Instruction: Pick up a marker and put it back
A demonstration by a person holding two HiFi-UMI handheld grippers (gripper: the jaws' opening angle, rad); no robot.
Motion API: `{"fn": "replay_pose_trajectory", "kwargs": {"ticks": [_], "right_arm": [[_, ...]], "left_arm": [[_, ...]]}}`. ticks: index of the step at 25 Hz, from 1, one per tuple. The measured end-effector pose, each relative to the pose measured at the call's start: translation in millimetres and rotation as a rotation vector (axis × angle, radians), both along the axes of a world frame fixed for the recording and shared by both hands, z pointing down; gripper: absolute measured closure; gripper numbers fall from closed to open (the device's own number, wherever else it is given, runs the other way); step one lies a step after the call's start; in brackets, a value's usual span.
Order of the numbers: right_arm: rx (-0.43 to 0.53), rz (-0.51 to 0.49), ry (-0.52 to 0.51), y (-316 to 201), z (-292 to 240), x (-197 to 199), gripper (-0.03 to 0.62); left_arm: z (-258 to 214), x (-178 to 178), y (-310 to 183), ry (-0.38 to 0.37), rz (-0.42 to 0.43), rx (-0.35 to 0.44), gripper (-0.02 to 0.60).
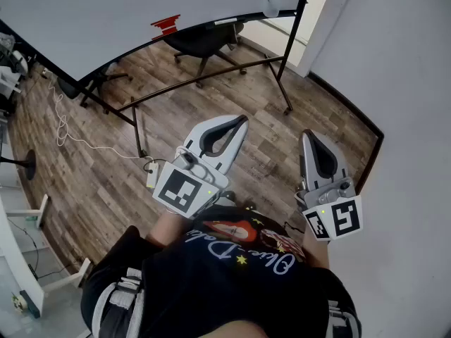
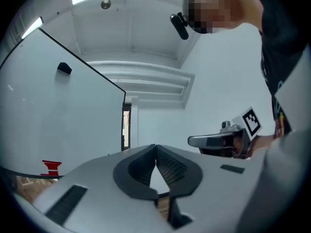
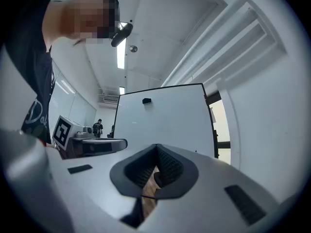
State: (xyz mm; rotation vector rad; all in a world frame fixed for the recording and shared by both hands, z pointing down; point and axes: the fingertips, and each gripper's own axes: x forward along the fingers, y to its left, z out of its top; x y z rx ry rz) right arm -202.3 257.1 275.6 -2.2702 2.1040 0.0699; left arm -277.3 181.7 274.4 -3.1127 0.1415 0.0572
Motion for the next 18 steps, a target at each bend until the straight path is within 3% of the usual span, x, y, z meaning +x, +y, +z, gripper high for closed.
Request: {"fn": "replay_pose_trajectory", "kwargs": {"ticks": [18], "right_arm": [[0.048, 0.011, -0.019, 7, -5, 16, 0.594]], "left_arm": [[0, 9, -2, 0.011, -0.025, -0.004, 0.578]]}}
